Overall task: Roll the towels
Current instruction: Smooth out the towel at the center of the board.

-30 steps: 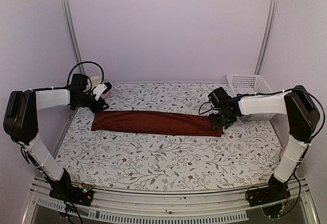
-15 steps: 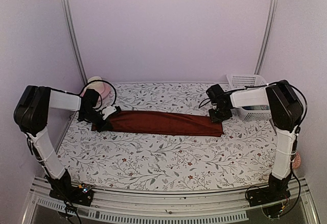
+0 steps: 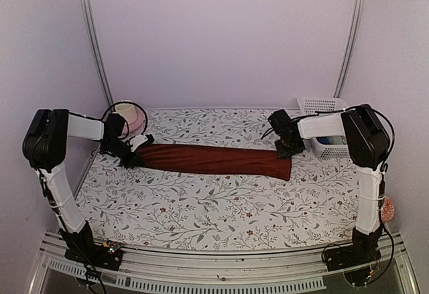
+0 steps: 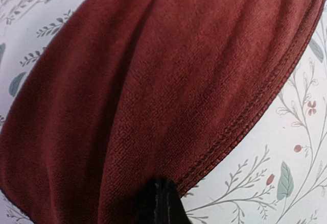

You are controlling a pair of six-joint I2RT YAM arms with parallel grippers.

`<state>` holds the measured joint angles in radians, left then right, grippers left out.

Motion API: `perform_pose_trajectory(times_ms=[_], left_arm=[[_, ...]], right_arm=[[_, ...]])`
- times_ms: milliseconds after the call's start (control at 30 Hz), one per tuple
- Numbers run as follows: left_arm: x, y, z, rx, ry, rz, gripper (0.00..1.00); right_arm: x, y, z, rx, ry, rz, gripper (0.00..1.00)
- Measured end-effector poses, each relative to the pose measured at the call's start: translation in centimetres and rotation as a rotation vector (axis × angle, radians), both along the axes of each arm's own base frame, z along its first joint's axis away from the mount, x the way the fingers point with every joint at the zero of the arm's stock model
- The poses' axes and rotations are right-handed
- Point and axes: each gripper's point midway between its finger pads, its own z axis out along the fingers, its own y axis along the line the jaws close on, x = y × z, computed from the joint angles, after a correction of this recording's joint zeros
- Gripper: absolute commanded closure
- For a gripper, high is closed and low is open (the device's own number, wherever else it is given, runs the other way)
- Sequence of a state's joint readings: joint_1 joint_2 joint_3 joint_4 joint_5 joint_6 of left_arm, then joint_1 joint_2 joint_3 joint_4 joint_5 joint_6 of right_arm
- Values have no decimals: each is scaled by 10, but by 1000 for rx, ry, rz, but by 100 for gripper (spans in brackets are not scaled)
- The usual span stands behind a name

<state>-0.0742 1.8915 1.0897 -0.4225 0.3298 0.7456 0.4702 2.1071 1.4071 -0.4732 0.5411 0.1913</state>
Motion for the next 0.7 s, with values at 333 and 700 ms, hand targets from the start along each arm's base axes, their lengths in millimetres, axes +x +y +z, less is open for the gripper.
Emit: perform_pose_trajectory(times_ms=[333, 700], left_arm=[[-8, 1, 2, -82, 65, -60, 39], [-20, -18, 41, -237, 146, -92, 3]], right_arm=[[11, -4, 4, -32, 9, 22, 36], [-1, 51, 62, 139, -51, 157, 32]])
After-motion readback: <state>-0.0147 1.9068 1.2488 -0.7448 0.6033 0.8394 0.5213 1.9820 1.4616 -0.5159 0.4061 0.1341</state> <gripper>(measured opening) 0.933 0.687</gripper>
